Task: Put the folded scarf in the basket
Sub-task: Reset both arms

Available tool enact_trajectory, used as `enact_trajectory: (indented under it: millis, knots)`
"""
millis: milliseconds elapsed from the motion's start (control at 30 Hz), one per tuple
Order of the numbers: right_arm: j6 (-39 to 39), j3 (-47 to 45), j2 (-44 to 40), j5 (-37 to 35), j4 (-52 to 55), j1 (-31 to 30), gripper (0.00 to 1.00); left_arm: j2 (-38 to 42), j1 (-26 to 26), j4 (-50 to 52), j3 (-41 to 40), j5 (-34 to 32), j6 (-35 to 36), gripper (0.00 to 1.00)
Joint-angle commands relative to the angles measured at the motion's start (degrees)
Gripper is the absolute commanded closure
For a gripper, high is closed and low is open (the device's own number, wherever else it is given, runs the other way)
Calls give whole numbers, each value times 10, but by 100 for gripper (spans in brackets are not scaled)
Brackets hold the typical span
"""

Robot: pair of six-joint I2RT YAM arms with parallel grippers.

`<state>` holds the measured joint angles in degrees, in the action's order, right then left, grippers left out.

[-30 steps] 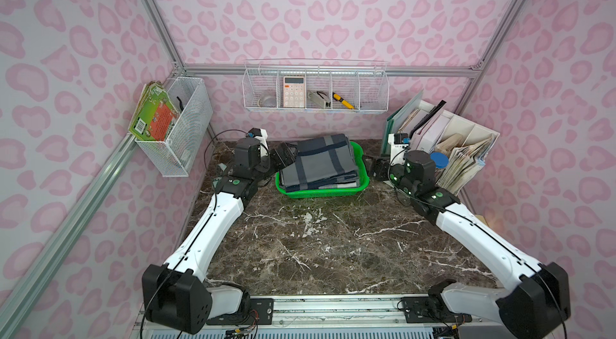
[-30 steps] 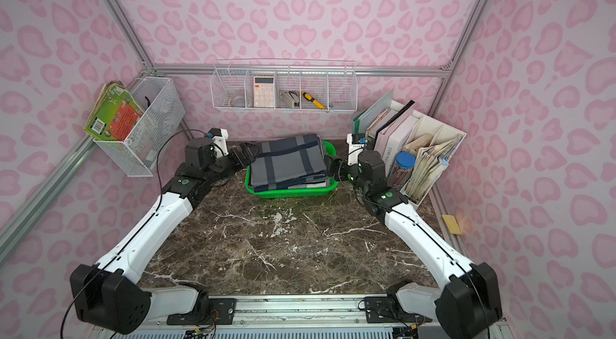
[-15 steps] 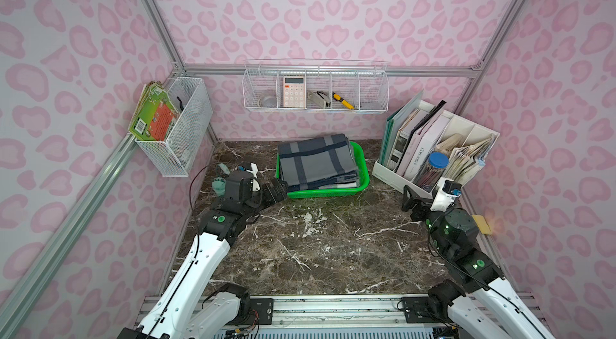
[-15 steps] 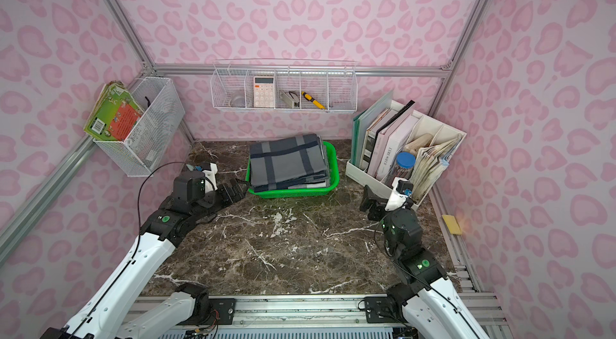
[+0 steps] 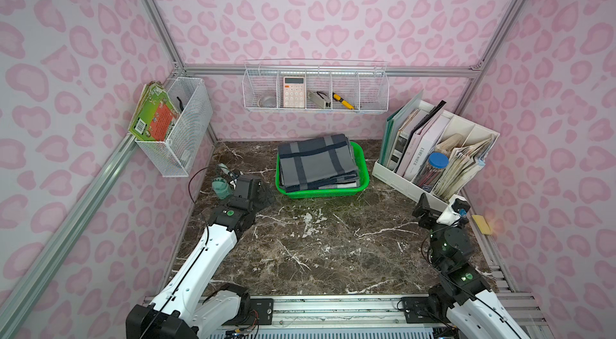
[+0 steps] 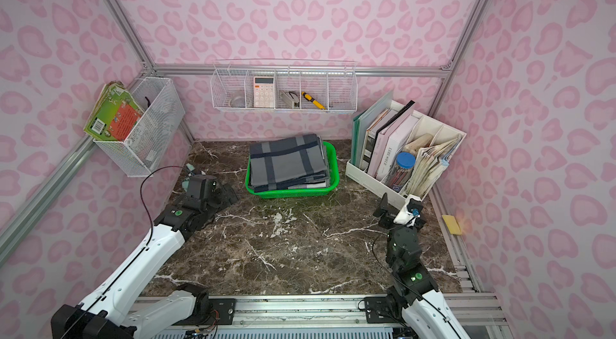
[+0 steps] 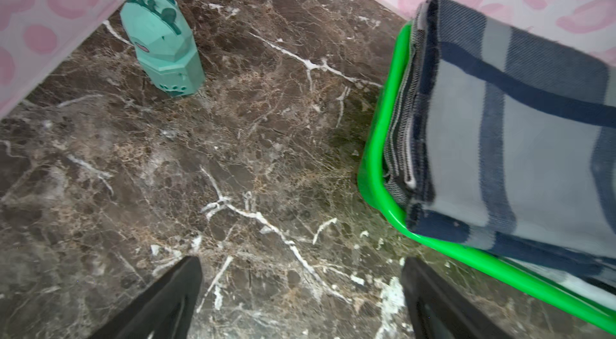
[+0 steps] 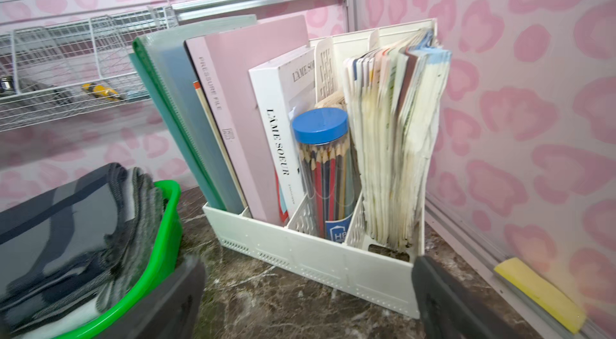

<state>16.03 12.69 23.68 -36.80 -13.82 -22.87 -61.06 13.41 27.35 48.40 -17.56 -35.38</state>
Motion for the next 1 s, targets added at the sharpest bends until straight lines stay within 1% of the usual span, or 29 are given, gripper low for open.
enact_trajectory:
  millis: [0, 67, 133, 200, 267, 300, 333, 400, 500, 567, 633, 700, 767, 833, 967]
  knots:
    - [-26, -12, 23, -13, -76, 19, 1, -2, -1, -69, -28, -14, 75, 1]
    - [-22, -30, 33, -19, -112, 31, 1, 1, -2, -127, -55, 5, 113, 1]
    - [-9, -48, 42, -28, -146, 43, 1, -1, -5, -159, -73, -7, 130, 2]
    - [-31, -65, 53, -21, -180, 54, 1, -2, -9, -171, -82, -23, 127, 1]
    - [-60, -77, 67, -16, -207, 62, 1, 5, -11, -215, -112, -5, 149, 2]
    - [-71, -82, 79, -13, -223, 69, 1, 14, -12, -245, -132, 10, 162, 4]
    - [-85, -88, 90, -6, -240, 76, 1, 22, -12, -273, -151, 11, 166, 4]
    - [-97, -90, 114, 13, -253, 94, 1, 30, -12, -312, -176, -18, 162, 4]
    - [-89, -89, 141, 32, -268, 118, 1, 16, -13, -325, -177, -54, 196, 2]
    - [-94, -95, 155, 57, -291, 130, 1, 1, -13, -348, -179, -62, 210, 2]
    - [-104, -107, 174, 96, -327, 143, 1, -11, -13, -381, -192, -62, 217, 2]
    - [-108, -111, 194, 126, -338, 155, 1, -19, -13, -398, -197, -86, 214, 2]
    - [-105, -109, 214, 127, -344, 162, 1, -26, -14, -418, -198, -90, 228, 2]
    - [-108, -111, 234, 130, -360, 165, 1, -39, -14, -434, -196, -107, 265, 2]
    - [-108, -109, 283, 135, -397, 166, 1, -83, -18, -463, -196, -158, 276, 1]
